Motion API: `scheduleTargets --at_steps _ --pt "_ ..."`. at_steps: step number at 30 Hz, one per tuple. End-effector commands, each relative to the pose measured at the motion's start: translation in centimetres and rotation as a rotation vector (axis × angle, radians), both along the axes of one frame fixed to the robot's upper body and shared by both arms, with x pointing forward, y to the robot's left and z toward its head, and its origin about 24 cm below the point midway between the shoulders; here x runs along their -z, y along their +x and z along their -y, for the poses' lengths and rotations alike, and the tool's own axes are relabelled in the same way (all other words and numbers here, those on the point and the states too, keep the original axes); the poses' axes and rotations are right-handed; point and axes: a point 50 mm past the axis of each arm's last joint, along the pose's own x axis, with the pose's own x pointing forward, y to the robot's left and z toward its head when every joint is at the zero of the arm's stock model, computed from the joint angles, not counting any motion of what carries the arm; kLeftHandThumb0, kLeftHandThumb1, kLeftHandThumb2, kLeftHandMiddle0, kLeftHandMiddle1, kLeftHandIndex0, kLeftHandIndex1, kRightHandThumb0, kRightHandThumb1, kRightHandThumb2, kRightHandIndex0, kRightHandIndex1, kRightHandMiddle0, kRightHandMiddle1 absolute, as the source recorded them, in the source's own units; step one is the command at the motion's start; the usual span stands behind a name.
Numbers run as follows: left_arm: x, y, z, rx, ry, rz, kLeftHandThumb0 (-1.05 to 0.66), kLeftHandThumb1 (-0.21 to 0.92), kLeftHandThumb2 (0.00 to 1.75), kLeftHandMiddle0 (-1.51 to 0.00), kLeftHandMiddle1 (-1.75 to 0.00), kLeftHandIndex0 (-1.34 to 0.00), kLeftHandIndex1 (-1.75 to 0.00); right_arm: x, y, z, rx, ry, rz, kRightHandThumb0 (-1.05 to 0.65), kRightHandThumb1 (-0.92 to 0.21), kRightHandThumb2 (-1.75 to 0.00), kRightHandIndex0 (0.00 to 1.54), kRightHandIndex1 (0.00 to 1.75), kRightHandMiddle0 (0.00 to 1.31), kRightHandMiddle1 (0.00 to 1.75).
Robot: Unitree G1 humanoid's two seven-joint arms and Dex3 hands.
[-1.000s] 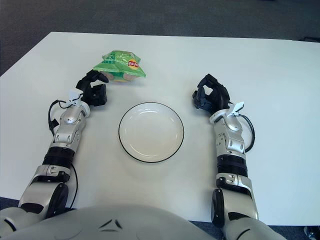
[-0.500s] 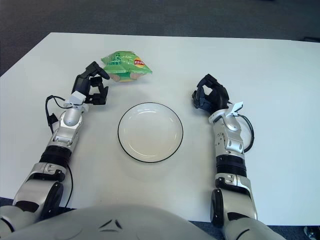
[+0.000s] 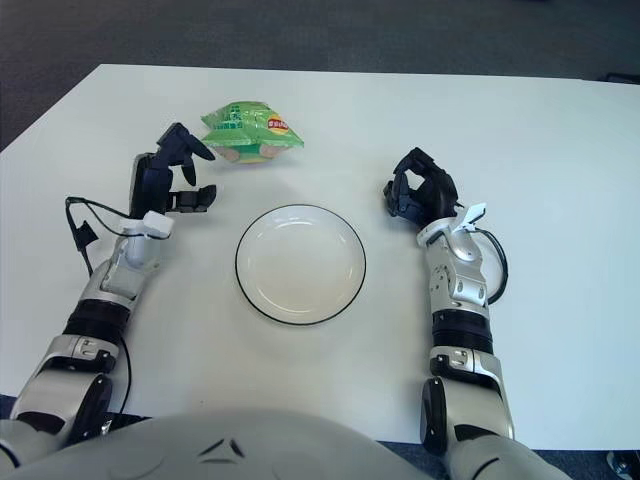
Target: Put the snack into the plate.
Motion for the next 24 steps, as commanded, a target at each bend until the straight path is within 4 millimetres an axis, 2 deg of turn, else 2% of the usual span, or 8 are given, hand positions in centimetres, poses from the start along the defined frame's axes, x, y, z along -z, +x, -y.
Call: scheduleTargets --at_steps 1,11,19,24 --pt "2.0 -1.1 -0.2 -0.038 -0.033 -0.008 -0.49 0.30 1.34 -1.32 -1.75 -0.63 -1.75 2.2 -0.8 -0.3 0.010 0.034 -0.090 -0.46 -0.39 -1.23 1.26 1.75 0.56 1.75" --pt "0.8 -0.6 -1.0 -0.053 -0.022 0.093 -0.51 0.25 1.40 -1.32 -1.75 -0.67 -1.75 2.2 -0.6 -0.5 -0.002 0.011 -0.081 -0.46 -0.38 -1.24 1.26 1.75 0.56 1.75" --pt "-1.3 1.7 -3.2 -0.049 0.169 0.106 -0.51 0.24 1.42 -1.34 -1.75 -0.68 -1.75 2.3 -0.5 -0.7 -0.007 0.007 -0.085 -0.46 -0.39 -1.24 1.27 1.75 0.56 1.75" --pt "-2.0 3.8 -4.6 -0.047 0.283 0.020 -0.51 0.24 1.41 -1.35 -1.75 -0.68 -1.75 2.4 -0.4 -0.8 -0.012 0.004 -0.086 -0.46 -0.39 -1.23 1.27 1.75 0.56 1.75"
